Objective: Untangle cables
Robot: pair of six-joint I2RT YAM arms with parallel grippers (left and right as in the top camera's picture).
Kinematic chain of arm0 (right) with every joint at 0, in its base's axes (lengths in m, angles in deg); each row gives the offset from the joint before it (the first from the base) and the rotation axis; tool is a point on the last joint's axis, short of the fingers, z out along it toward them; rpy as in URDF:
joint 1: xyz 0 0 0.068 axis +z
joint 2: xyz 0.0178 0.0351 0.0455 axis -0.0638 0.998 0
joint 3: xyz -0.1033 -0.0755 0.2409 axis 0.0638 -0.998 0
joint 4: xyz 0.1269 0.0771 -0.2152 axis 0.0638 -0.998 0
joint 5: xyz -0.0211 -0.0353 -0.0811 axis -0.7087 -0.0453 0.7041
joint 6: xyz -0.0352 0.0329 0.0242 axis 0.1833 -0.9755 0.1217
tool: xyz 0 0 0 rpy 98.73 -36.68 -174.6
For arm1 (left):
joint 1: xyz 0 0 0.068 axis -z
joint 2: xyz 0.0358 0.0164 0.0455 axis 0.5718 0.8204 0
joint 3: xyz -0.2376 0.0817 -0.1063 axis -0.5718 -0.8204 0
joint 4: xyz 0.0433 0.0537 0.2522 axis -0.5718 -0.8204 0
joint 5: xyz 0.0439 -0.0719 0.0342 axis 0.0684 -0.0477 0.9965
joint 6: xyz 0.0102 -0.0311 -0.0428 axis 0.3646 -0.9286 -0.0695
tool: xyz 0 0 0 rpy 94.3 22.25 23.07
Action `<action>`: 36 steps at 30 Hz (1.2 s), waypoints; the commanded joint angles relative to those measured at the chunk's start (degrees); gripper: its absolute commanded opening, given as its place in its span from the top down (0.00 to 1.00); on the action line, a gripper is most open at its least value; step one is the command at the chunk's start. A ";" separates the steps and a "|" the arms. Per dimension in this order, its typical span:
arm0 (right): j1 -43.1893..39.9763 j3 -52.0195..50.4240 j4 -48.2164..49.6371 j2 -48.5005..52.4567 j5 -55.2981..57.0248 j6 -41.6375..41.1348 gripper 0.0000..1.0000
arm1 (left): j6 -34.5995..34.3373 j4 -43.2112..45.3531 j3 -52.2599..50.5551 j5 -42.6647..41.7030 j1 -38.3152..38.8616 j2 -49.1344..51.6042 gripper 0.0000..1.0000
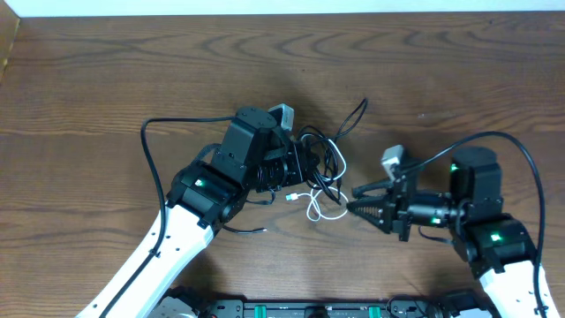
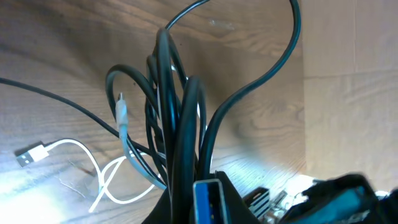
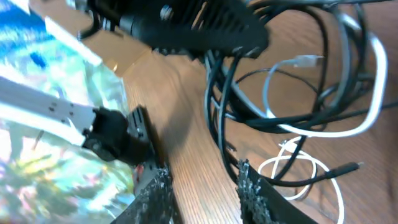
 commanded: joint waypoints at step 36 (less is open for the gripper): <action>6.95 0.42 4.61 1.88 12.72 -9.79 0.75 | -22.05 -2.86 -0.13 3.26 -0.13 -0.37 0.92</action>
